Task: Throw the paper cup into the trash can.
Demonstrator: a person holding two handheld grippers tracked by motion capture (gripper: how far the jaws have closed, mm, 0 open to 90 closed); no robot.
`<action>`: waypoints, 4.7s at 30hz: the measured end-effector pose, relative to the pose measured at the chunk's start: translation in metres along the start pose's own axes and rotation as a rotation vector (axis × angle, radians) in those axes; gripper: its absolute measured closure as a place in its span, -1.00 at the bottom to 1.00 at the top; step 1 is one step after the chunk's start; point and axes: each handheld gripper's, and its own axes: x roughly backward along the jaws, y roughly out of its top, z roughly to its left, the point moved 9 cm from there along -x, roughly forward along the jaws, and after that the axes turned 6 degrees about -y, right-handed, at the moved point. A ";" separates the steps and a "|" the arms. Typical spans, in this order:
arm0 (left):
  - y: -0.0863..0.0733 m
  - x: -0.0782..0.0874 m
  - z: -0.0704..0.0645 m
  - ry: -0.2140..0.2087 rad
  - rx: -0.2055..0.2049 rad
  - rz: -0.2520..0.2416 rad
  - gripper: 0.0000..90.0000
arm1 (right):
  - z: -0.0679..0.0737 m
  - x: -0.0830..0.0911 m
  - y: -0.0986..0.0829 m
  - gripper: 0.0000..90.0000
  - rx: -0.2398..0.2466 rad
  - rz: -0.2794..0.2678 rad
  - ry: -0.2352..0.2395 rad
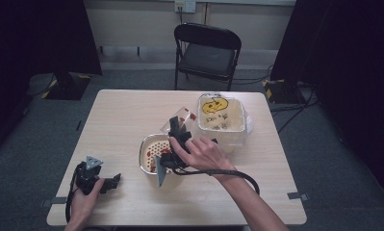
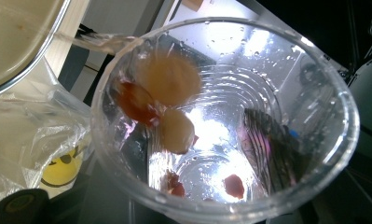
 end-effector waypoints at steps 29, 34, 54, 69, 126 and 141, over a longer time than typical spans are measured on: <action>0.000 0.000 0.000 -0.001 0.000 0.000 -1.00 | -0.003 0.000 -0.011 0.10 -0.699 -0.017 0.305; 0.000 0.000 0.000 0.000 0.000 0.001 -1.00 | -0.001 -0.001 -0.016 0.11 -0.948 -0.021 0.381; 0.000 0.000 0.000 -0.001 0.000 0.000 -1.00 | -0.005 -0.008 -0.036 0.11 -1.747 -0.160 0.646; 0.000 0.000 0.000 -0.001 0.000 0.000 -1.00 | -0.015 -0.018 -0.053 0.12 -1.907 -0.191 0.554; 0.000 0.000 0.000 -0.001 0.000 0.000 -1.00 | 0.069 -0.079 -0.163 -0.60 -2.015 0.225 0.637; 0.000 0.000 0.000 -0.003 -0.002 0.000 -1.00 | 0.063 -0.046 -0.153 -0.68 -1.999 0.160 0.677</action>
